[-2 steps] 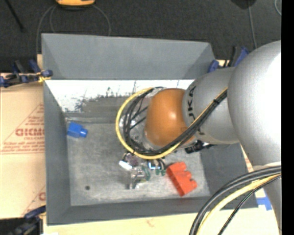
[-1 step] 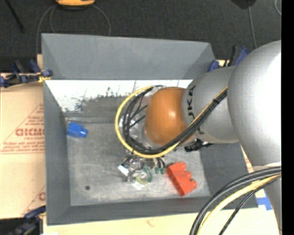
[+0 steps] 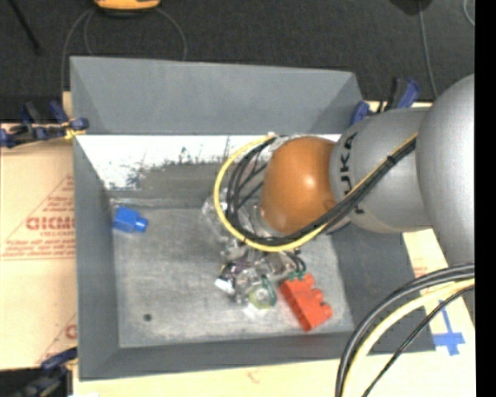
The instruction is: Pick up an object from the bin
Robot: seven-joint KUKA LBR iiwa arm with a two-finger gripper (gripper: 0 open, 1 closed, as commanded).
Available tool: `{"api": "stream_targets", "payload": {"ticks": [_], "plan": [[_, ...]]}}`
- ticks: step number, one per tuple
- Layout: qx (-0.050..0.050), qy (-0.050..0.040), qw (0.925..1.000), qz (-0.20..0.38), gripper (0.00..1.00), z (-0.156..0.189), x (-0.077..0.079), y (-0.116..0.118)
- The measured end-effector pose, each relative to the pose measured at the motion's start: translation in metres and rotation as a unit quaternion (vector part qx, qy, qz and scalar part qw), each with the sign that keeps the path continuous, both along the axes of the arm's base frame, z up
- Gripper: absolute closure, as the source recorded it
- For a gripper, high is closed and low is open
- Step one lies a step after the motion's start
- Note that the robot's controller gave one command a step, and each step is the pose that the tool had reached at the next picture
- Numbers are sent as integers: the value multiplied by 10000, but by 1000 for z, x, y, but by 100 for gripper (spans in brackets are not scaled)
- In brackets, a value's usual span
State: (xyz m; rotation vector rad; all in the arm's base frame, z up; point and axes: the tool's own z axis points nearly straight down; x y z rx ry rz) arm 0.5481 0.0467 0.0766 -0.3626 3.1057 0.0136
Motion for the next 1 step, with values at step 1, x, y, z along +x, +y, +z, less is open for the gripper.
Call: {"api": "stream_targets", "payload": {"ticks": [1], "plan": [[-39,19,9999,-120,100,75,-5,-8]]}}
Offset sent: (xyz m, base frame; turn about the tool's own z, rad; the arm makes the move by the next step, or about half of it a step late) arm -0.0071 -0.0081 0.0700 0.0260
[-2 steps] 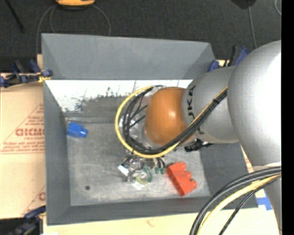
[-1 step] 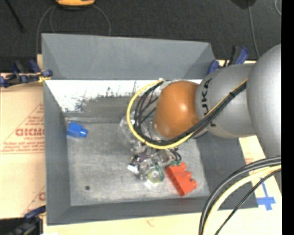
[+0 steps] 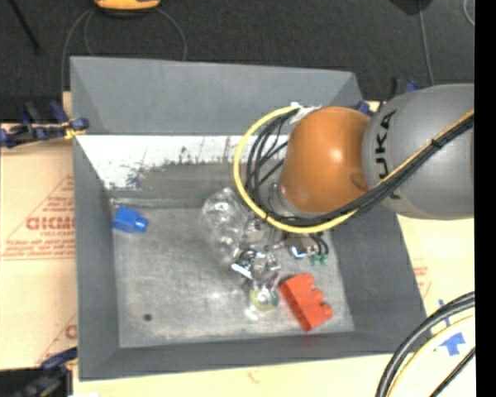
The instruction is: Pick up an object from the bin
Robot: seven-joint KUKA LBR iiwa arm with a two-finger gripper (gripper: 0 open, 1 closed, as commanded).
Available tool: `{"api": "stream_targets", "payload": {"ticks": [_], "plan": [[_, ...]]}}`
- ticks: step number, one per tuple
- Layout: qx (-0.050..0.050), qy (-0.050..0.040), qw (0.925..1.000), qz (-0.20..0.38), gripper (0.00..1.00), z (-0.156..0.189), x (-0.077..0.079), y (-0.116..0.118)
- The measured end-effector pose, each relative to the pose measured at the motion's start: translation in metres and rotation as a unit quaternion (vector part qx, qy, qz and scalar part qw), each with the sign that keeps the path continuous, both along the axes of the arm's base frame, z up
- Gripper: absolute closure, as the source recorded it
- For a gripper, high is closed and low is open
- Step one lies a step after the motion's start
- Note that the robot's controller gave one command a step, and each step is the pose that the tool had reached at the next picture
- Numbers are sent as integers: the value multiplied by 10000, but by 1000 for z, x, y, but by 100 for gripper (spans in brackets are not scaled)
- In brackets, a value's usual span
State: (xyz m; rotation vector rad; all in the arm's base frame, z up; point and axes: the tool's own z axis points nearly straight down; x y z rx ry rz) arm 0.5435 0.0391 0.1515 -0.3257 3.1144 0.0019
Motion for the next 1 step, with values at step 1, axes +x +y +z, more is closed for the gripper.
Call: {"api": "stream_targets", "payload": {"ticks": [1], "plan": [[-32,59,9779,2089,100,-34,-35,-34]]}}
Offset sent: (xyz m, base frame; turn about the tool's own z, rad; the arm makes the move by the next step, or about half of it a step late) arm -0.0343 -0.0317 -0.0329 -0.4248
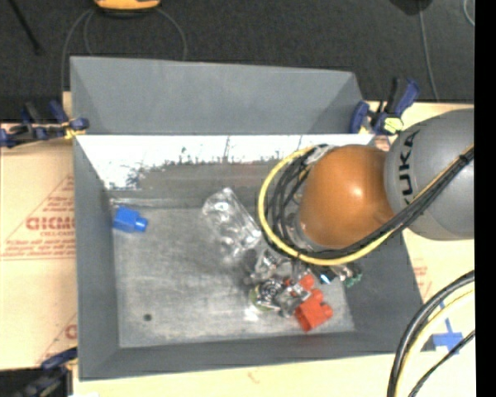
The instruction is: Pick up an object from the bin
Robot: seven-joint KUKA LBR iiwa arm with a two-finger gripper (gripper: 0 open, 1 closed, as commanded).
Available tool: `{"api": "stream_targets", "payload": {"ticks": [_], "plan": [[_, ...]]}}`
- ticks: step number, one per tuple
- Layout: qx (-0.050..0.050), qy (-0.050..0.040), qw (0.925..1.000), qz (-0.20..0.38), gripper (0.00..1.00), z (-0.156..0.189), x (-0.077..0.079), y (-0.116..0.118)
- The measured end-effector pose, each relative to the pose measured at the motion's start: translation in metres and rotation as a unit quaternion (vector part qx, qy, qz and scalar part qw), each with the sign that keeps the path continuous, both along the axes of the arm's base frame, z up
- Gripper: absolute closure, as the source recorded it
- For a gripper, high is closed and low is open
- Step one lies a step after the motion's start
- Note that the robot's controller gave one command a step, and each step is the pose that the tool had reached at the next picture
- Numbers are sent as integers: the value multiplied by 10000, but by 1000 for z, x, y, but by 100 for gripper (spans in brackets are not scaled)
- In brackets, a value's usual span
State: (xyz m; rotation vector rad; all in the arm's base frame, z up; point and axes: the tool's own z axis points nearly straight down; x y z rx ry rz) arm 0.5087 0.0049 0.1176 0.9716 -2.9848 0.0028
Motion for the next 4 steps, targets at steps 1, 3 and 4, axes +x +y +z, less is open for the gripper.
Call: {"api": "stream_targets", "payload": {"ticks": [1,3,4], "plan": [[16,-78,9916,-1288,100,-36,4,-14],[5,-25,10000,20,0,-29,-13,-22],[29,-3,9996,-286,0,-42,-9,-19]]}}
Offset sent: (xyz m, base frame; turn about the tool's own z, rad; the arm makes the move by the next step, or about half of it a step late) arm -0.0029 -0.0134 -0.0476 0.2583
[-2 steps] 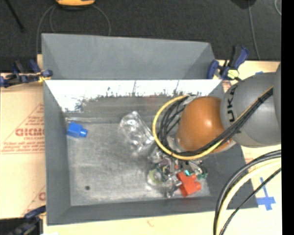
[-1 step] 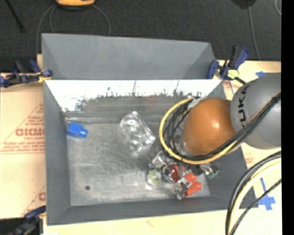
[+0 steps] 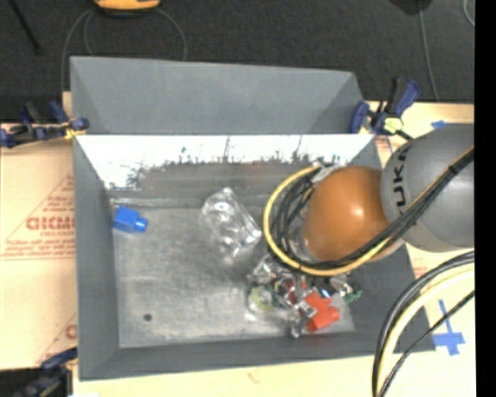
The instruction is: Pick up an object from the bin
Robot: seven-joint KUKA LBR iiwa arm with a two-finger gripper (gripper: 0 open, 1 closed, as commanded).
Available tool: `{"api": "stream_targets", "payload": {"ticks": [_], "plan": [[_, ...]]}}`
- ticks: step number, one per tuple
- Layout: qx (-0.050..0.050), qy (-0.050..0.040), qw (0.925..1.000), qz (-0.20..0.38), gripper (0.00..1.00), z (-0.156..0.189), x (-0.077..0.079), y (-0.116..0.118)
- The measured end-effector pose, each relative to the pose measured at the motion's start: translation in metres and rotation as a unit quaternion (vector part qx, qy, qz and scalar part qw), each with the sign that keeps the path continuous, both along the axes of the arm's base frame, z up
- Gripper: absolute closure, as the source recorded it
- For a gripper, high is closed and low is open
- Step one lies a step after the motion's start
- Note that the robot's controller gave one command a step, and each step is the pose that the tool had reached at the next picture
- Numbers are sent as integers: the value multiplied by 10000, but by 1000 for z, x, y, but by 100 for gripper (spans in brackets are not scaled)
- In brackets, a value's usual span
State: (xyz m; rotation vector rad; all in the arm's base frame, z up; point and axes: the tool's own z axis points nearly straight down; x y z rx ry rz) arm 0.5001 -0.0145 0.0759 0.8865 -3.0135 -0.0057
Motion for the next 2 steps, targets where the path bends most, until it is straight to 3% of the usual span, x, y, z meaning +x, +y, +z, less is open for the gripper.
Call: {"api": "stream_targets", "payload": {"ticks": [1,2], "plan": [[7,-67,10000,-10,100,2,3,0],[-21,-62,9999,154,100,135,8,16]]}}
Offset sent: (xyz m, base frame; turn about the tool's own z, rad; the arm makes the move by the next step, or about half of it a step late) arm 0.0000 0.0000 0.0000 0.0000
